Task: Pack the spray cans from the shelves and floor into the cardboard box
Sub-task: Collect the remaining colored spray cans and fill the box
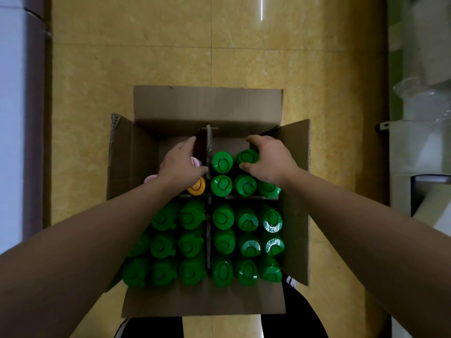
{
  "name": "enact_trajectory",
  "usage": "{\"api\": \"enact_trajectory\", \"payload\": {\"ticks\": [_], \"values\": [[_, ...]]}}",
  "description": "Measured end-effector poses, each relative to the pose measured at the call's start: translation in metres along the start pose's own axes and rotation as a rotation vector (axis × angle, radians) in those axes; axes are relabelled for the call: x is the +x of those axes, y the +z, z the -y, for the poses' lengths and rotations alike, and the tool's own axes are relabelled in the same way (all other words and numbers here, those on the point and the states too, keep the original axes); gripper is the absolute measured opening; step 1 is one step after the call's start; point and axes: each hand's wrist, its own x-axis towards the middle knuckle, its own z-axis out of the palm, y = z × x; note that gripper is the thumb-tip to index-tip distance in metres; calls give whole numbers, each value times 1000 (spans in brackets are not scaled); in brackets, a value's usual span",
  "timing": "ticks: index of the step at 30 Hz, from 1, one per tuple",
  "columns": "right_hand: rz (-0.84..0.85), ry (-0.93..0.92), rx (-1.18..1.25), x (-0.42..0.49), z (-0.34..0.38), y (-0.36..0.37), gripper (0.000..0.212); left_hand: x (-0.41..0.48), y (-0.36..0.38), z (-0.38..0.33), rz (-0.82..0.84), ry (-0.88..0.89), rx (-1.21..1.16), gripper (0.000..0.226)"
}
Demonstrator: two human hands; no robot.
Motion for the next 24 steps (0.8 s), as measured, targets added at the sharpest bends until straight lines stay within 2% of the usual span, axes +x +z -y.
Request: {"api": "enact_trajectory", "payload": {"ticks": [4, 7, 13, 19, 24], "values": [[-25, 11, -15, -24, 19, -34, 69, -26, -35, -27, -31, -23, 7, 87], [-33, -48, -22, -51, 46, -74, 68, -54, -75, -67, -85, 0, 25, 84], [-81, -236, -295, -115, 111, -193, 76, -133, -186, -165, -302, 69, 71, 84], [-288, -422, -463, -224, 208, -337, 81, -273, -318, -239, -606, 101, 76, 82], [-444, -590, -436, -344, 285, -398, 86, -428, -391, -263, -763, 89, 263, 81]]}}
